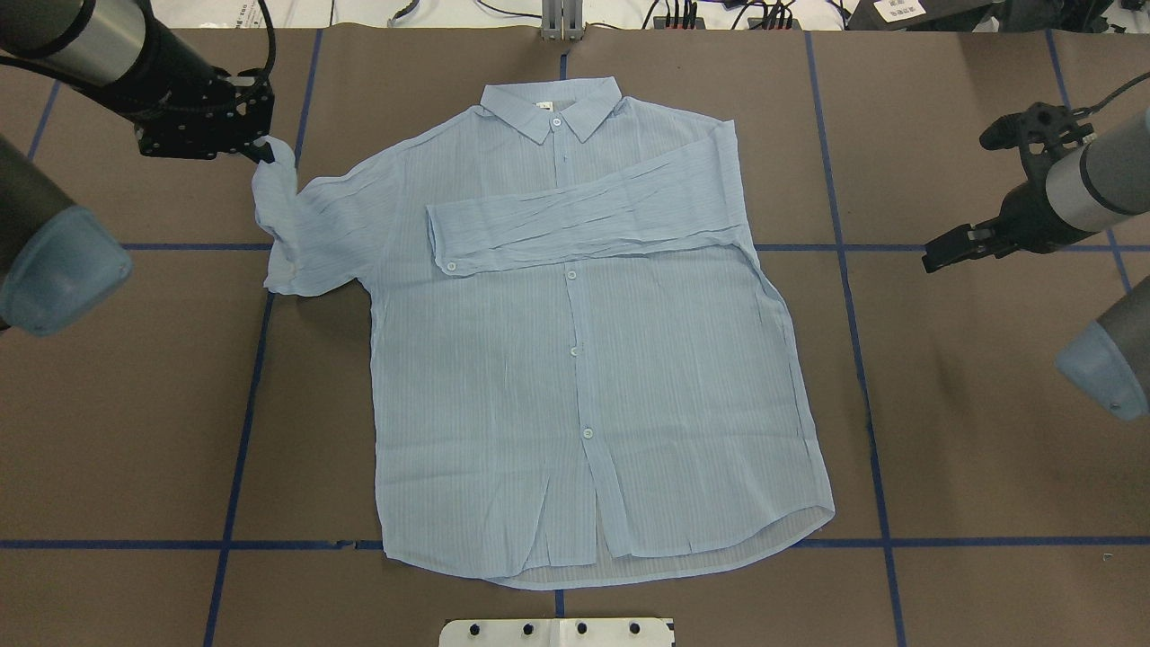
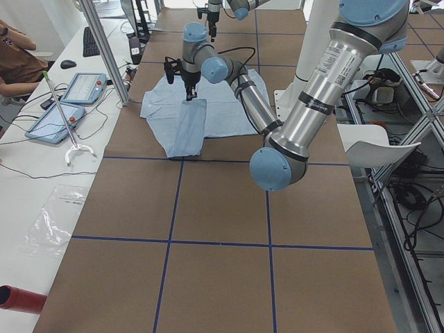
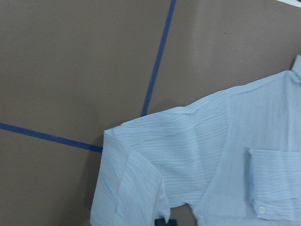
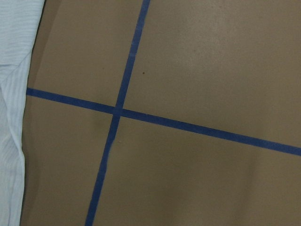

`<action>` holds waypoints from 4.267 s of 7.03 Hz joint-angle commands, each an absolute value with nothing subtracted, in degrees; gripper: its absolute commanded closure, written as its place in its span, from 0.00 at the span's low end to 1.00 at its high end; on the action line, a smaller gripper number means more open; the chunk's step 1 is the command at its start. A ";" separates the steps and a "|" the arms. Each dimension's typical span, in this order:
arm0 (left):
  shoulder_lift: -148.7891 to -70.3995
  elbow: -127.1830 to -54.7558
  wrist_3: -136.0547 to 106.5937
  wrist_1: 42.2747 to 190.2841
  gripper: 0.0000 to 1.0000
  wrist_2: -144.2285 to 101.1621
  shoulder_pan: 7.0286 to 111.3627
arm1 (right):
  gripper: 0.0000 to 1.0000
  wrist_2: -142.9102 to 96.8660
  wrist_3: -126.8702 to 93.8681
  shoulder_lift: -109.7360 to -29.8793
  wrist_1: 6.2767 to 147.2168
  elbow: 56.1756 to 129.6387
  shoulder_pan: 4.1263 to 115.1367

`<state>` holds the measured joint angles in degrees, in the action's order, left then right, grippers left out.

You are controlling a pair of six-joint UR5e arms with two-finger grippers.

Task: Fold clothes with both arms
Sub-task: 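Grasp the sleeve cuff nearest the left gripper and lift it, then fold the held sleeve across the shirt toward the collar with the left gripper, then release the sleeve with the left gripper while the right gripper moves to the hem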

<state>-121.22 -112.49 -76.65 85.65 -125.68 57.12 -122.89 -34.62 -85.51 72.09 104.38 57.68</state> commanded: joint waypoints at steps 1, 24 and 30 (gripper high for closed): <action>-129.51 -107.88 -94.47 93.36 1.00 -130.25 56.78 | 0.00 -122.96 -34.63 -86.84 70.66 104.15 57.92; -126.46 -99.64 -97.26 109.23 0.00 -109.86 37.09 | 0.00 -109.91 -62.03 -85.05 70.40 112.20 39.43; -121.90 -114.70 -92.64 94.84 0.00 -108.28 34.54 | 0.15 -99.49 -74.96 -90.62 70.22 117.07 17.77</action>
